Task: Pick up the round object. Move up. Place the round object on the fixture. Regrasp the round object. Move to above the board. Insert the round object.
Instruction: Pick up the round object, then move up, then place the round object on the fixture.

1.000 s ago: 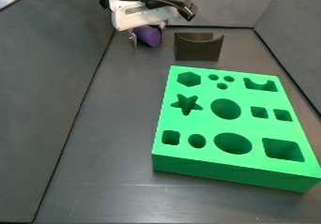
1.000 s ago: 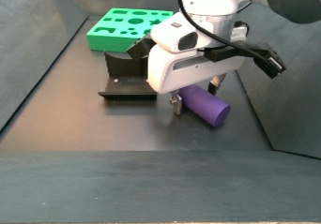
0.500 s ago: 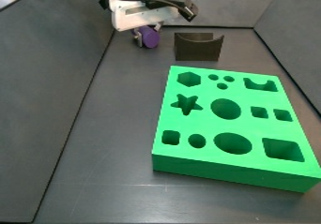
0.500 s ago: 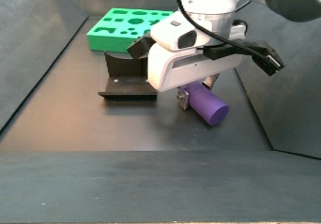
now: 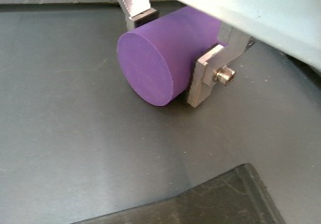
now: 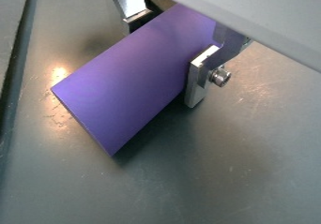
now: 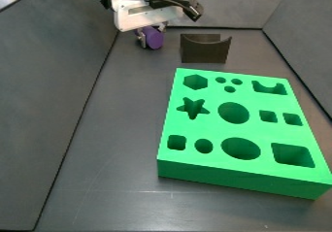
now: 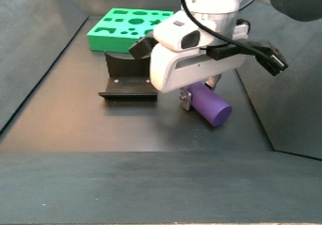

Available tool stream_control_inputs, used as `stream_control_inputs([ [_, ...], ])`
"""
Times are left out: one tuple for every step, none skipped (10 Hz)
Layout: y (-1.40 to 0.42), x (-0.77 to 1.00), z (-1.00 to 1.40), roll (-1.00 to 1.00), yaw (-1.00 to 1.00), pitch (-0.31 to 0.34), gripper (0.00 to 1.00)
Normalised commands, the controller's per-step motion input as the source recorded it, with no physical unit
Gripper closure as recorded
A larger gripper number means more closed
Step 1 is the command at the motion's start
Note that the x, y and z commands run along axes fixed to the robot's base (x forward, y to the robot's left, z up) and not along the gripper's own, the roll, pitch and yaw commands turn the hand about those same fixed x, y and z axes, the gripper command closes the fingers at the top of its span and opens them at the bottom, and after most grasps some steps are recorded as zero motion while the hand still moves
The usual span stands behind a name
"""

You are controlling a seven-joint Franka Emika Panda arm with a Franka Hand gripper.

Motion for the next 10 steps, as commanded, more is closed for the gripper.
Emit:
stream_control_inputs([
  [0.00,0.00,0.00,0.00,0.00,0.000,1.00],
  [0.00,0.00,0.00,0.00,0.00,0.000,1.00],
  [0.00,0.00,0.83,0.00,0.00,0.000,1.00],
  [-0.07,0.03,0.77,0.00,0.03,0.015,1.00],
  [-0.06,0.02,0.66,0.00,0.02,0.048,1.00],
  [-0.03,0.01,0.48,0.03,0.01,0.066,1.00],
  [-0.01,-0.01,0.33,0.05,0.01,0.065,1.00],
  [-0.01,-0.01,0.17,0.06,0.00,0.058,1.00],
  [0.00,0.00,1.00,0.00,0.00,0.000,1.00],
  [0.00,0.00,1.00,0.00,0.00,0.003,1.00],
])
